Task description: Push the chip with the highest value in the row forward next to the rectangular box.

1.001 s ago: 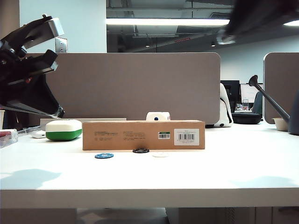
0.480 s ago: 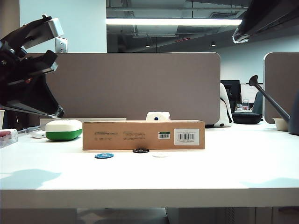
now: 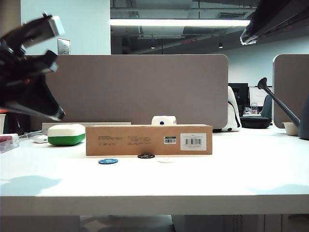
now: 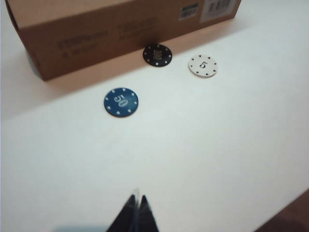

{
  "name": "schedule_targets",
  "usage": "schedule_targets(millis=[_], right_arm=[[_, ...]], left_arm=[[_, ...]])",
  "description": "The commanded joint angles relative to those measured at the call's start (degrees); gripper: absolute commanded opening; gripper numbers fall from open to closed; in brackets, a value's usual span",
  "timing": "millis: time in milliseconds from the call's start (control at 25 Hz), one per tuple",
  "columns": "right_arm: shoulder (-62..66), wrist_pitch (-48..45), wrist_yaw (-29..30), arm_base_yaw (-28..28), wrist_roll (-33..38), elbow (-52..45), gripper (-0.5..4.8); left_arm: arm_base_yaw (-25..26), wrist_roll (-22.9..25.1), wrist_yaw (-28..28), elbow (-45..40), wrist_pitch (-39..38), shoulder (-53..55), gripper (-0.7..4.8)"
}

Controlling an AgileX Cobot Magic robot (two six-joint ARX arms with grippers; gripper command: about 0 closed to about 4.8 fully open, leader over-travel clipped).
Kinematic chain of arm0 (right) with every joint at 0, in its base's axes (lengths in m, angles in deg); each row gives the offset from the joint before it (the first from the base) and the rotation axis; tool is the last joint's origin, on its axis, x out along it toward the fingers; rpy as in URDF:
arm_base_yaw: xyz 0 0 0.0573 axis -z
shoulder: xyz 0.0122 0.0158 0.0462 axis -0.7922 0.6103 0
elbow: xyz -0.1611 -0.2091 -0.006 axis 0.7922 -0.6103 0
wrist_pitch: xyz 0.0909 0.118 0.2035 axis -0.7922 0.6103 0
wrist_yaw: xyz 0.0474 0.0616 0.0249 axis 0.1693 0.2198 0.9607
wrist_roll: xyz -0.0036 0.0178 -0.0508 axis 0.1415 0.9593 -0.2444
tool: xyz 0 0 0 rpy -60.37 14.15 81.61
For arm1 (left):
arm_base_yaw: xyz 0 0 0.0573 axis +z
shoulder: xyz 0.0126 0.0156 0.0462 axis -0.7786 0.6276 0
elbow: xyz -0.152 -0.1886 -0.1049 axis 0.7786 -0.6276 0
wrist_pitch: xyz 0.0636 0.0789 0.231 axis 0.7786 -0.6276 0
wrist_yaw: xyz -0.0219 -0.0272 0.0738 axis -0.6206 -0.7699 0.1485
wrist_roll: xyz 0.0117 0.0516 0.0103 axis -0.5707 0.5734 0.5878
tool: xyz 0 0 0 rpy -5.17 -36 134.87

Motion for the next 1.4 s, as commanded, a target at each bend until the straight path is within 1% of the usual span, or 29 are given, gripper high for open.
schedule_targets(millis=[40,80,160,240,280,320,400,440,560,720,841,921,1041,1161,1281,1401], right_arm=[[-0.1,-1.0,-0.1,0.0,0.0,0.2,-0.09],[-0.1,-1.0,-0.1,0.0,0.0,0.2,-0.09],[-0.1,-1.0,-0.1,0.0,0.0,0.2,-0.09],[-0.1,-1.0,-0.1,0.0,0.0,0.2,-0.09],[-0.1,-1.0,-0.1,0.0,0.0,0.2,-0.09],[0.0,-1.0,-0.1,0.0,0.0,0.2,-0.09],[-0.1,-1.0,-0.1,0.0,0.0,0.2,-0.09],[0.0,-1.0,-0.1,0.0,0.0,0.2,-0.09],[-0.1,-1.0,-0.1,0.0,0.0,0.2,-0.09],[-0.1,-1.0,-0.1,0.0,0.0,0.2,-0.09],[-0.1,-1.0,-0.1,0.0,0.0,0.2,-0.09],[-0.1,-1.0,-0.1,0.0,0.0,0.2,-0.09],[0.0,-1.0,-0.1,0.0,0.0,0.2,-0.09],[-0.1,-1.0,-0.1,0.0,0.0,0.2,-0.09],[0.0,-0.9,-0.1,0.0,0.0,0.2,-0.09],[0.0,-1.0,-0.1,0.0,0.0,0.2,-0.09]], left_arm=[[2.4,2.9,0.2,0.1,-4.5,-5.2,-0.05],[5.5,2.8,-0.5,0.1,-9.0,-10.3,-0.05],[9.1,3.0,-0.5,0.0,-12.0,-15.5,-0.05],[13.4,4.2,0.7,0.0,-14.2,-21.4,-0.05],[16.7,4.8,3.0,-0.2,-15.2,-26.2,-0.05],[19.6,5.6,5.0,-0.6,-15.1,-30.1,-0.05],[22.3,5.9,5.0,-0.9,-15.1,-33.5,-0.05],[24.7,5.9,5.0,-1.6,-15.0,-36.5,-0.05],[27.4,5.8,4.5,-3.9,-14.8,-40.7,-0.05],[28.4,5.1,4.4,-9.5,-13.3,-46.2,-0.05],[28.3,1.6,2.1,-14.7,-8.5,-48.7,-0.05],[28.3,0.3,0.9,-17.0,-6.0,-50.0,-0.05],[28.2,0.3,0.5,-19.8,-4.3,-53.7,-0.05],[28.2,0.9,0.8,-20.6,-3.5,-53.5,-0.05],[28.2,1.0,1.1,-22.2,-0.2,-53.5,-0.05],[28.2,2.9,1.1,-22.2,0.4,-53.5,-0.05]])
